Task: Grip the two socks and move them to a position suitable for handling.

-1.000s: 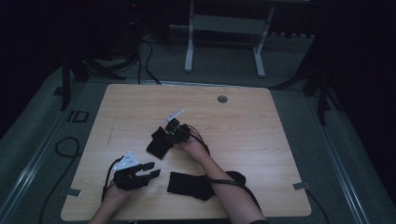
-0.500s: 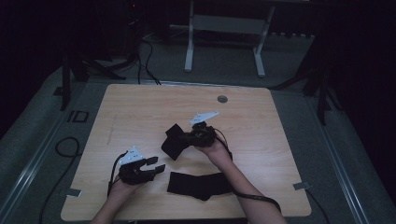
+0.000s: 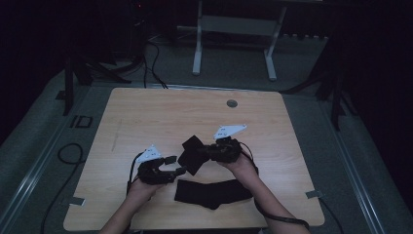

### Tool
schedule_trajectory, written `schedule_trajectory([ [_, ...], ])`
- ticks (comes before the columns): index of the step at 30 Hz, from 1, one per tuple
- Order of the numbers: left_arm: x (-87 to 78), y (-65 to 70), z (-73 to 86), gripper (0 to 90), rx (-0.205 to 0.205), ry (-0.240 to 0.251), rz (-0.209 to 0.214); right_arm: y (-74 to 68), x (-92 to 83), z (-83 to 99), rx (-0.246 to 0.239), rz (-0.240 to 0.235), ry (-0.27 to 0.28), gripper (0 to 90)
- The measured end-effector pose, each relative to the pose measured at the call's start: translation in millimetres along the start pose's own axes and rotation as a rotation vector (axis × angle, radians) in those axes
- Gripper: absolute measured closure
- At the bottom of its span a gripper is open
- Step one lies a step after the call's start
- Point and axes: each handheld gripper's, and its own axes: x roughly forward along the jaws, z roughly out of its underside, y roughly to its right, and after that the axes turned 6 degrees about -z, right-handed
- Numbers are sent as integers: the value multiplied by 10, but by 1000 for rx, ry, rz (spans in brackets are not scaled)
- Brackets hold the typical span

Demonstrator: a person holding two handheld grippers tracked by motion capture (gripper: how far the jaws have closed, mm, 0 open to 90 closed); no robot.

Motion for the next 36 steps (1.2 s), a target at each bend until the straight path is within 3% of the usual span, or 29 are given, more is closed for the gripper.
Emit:
schedule_trajectory([
  [6, 118, 27, -74, 367, 10, -34, 16, -23, -62, 15, -15, -4, 10, 810],
  [10, 145, 41, -98, 554, 25, -34, 19, -12, -82, 22, -14, 12, 15, 809],
  [11, 158, 46, -117, 554, 28, -34, 32, -4, -86, 27, -8, 12, 18, 809],
  [12, 163, 49, -124, 655, 31, -36, 34, 11, -97, 41, -2, 17, 19, 809],
  [14, 180, 72, -142, 760, 60, -51, 34, 27, -105, 63, 6, 17, 24, 809],
  [18, 222, 162, -187, 815, 126, -97, -4, 71, -89, 127, 15, 42, 2, 807],
  [21, 243, 189, -218, 817, 142, -112, -20, 113, -79, 190, 30, 57, -12, 796],
  [23, 243, 189, -218, 817, 142, -112, -20, 126, -82, 208, 36, 59, -12, 796],
  [27, 186, 100, -233, 817, 122, -132, -49, 187, -118, 266, 82, 74, -10, 675],
  [34, 29, -172, -116, 816, 51, -221, -74, 300, -99, 325, 131, 89, -64, 570],
  [36, -62, -283, -35, 815, 34, -248, -80, 375, -54, 355, 152, 128, -82, 555],
])
